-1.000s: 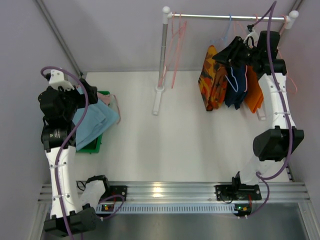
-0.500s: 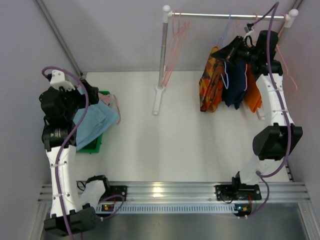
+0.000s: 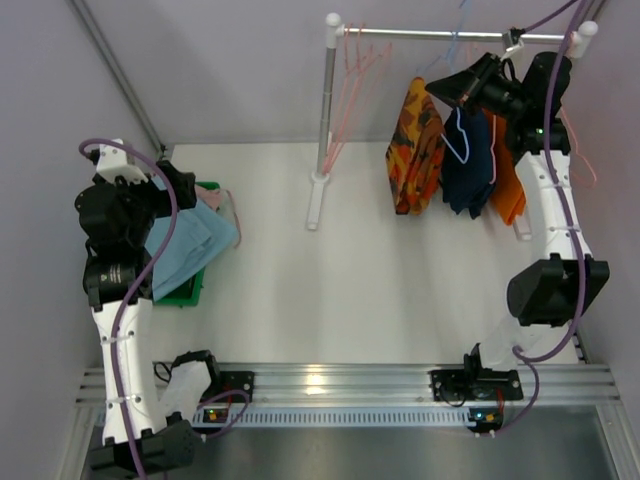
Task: Remove the trousers from the hanger
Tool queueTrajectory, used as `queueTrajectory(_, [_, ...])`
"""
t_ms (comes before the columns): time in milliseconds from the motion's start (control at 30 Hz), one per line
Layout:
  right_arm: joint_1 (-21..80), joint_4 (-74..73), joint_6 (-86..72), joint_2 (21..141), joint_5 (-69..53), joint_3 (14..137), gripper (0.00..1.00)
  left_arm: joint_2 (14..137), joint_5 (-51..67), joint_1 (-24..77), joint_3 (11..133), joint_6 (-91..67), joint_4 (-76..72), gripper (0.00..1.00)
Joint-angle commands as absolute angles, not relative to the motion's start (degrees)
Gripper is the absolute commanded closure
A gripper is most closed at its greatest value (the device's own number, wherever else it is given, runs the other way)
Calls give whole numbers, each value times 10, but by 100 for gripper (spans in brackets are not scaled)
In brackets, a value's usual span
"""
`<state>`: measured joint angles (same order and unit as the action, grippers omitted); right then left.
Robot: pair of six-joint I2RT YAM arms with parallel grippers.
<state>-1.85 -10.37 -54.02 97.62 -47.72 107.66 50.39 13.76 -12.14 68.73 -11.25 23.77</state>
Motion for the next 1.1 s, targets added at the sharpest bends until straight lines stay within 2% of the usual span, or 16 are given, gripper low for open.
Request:
queueTrajectory(0, [-23,76,-533,894,-485,1129,100,502,150,-124,686,-115,193,1])
queueTrajectory(233, [-23,89,-521,846,-483,1111,100,501,168,-123,684,-106,164,1])
queueTrajectory(533, [-23,73,-501,708,-453,986,100,554,249,-114,768,-96,130,1])
queueTrajectory(633, [-22,66,-502,671,-439,960,100,579,210,-43,796,-50,140,1])
queueTrajectory(767, [-22,41,-504,638,-418,947,100,592,67,184,804,69,123,1])
queueTrajectory(933, [-23,14,-516,595,-391,923,100,631,-59,349,816,133,51,1])
queueTrajectory(1067, [-23,2,-510,570,-367,898,100,656,-134,526,801,170,-1,1])
